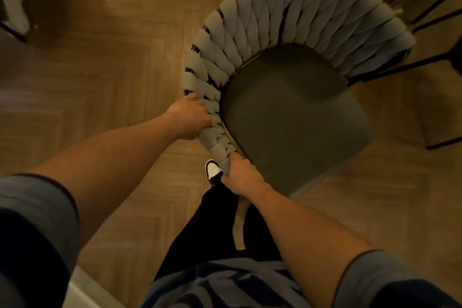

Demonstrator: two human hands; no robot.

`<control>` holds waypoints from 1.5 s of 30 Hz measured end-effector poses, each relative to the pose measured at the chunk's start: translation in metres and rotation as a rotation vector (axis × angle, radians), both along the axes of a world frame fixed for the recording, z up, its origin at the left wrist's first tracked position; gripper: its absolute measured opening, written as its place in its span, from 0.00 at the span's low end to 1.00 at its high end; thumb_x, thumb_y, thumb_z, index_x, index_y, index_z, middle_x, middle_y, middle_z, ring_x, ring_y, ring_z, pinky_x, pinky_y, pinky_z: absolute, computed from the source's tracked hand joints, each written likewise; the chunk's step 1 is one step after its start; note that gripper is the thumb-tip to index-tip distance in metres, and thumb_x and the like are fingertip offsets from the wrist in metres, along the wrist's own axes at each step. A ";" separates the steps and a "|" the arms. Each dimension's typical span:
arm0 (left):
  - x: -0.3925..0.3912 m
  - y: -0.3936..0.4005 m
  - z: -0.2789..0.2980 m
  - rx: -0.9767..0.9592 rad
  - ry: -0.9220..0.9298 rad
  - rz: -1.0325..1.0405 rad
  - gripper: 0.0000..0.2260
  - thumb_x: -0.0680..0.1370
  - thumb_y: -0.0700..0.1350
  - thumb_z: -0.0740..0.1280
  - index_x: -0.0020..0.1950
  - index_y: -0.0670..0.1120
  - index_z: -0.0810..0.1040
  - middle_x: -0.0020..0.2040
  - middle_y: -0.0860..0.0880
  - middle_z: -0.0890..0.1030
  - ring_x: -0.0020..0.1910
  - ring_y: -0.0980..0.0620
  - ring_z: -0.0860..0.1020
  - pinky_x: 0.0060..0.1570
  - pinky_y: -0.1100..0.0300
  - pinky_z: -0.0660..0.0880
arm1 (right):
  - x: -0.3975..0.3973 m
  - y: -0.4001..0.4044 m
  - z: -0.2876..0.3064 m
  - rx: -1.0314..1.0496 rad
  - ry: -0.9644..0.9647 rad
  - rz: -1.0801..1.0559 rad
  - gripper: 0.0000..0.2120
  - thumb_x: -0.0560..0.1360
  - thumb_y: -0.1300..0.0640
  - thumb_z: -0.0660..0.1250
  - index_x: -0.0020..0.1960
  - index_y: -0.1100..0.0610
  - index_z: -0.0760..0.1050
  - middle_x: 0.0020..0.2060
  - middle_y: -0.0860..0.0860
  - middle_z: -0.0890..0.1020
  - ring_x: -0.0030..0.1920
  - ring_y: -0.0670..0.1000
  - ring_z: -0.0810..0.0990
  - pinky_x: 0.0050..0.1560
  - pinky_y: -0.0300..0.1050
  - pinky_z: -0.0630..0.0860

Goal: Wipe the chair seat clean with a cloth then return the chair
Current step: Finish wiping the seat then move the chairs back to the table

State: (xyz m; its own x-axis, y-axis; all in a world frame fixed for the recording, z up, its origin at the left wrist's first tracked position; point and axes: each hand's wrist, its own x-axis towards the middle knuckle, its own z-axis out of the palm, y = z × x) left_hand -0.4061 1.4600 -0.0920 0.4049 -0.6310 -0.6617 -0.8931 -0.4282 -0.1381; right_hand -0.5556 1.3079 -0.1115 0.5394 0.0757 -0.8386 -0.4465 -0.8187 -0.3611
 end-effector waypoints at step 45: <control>0.101 -0.150 -0.011 0.143 0.023 -0.727 0.18 0.75 0.51 0.66 0.65 0.59 0.72 0.60 0.55 0.76 0.64 0.48 0.69 0.67 0.43 0.55 | -0.005 -0.035 0.000 -0.077 0.100 -0.383 0.32 0.77 0.52 0.69 0.77 0.57 0.60 0.68 0.57 0.74 0.64 0.61 0.77 0.58 0.56 0.78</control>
